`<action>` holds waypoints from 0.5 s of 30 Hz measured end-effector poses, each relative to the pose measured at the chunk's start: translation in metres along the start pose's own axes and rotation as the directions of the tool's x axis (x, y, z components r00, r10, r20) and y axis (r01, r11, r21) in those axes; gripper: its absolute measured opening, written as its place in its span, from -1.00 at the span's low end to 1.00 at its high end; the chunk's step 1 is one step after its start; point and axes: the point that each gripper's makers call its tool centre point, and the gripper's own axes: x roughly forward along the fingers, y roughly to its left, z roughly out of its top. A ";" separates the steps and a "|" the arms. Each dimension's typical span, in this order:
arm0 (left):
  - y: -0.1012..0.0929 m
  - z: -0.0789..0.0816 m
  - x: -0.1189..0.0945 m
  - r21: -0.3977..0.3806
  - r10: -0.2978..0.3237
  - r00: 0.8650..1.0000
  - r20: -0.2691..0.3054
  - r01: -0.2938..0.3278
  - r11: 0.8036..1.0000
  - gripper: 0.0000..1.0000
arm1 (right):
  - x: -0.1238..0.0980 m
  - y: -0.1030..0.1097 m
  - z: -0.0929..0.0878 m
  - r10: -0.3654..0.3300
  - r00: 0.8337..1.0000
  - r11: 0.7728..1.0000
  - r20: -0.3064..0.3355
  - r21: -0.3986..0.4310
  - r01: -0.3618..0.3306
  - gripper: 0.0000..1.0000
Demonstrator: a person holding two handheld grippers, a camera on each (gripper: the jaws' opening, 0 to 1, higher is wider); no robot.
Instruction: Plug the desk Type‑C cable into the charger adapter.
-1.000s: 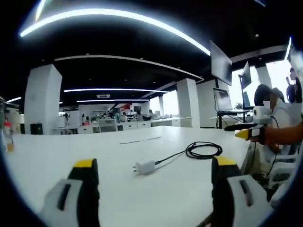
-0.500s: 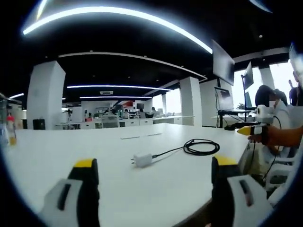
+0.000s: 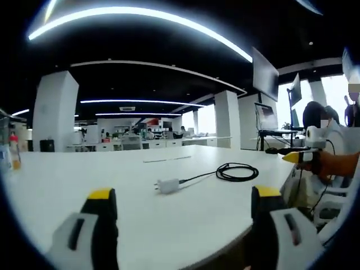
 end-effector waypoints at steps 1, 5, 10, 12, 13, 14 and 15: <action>0.000 0.000 0.000 -0.001 0.001 1.000 -0.001 -0.001 1.000 0.99 | 0.000 0.000 -0.001 -0.002 1.000 1.000 -0.005 -0.002 0.002 0.94; 0.000 0.000 0.000 0.000 -0.001 1.000 0.000 0.001 1.000 0.99 | -0.001 0.002 -0.002 -0.005 1.000 1.000 -0.007 0.003 0.005 0.94; -0.001 0.002 0.000 0.003 -0.005 1.000 0.006 0.005 1.000 0.99 | -0.004 0.003 -0.002 -0.010 1.000 1.000 -0.007 -0.005 0.009 0.94; -0.003 0.002 0.000 0.003 -0.011 1.000 0.003 0.011 1.000 0.99 | -0.005 0.003 -0.002 -0.013 1.000 1.000 -0.009 -0.008 0.013 0.94; -0.004 0.002 0.000 0.004 -0.013 1.000 0.001 0.013 1.000 0.99 | -0.005 0.002 -0.002 -0.014 1.000 1.000 -0.008 -0.008 0.014 0.94; -0.004 0.001 0.001 0.005 -0.016 1.000 0.002 0.016 1.000 0.99 | -0.006 0.002 -0.002 -0.015 1.000 1.000 -0.007 -0.007 0.015 0.94; -0.005 0.002 0.001 0.005 -0.018 1.000 0.005 0.018 1.000 0.99 | -0.006 0.002 -0.001 -0.016 1.000 1.000 -0.008 -0.007 0.016 0.94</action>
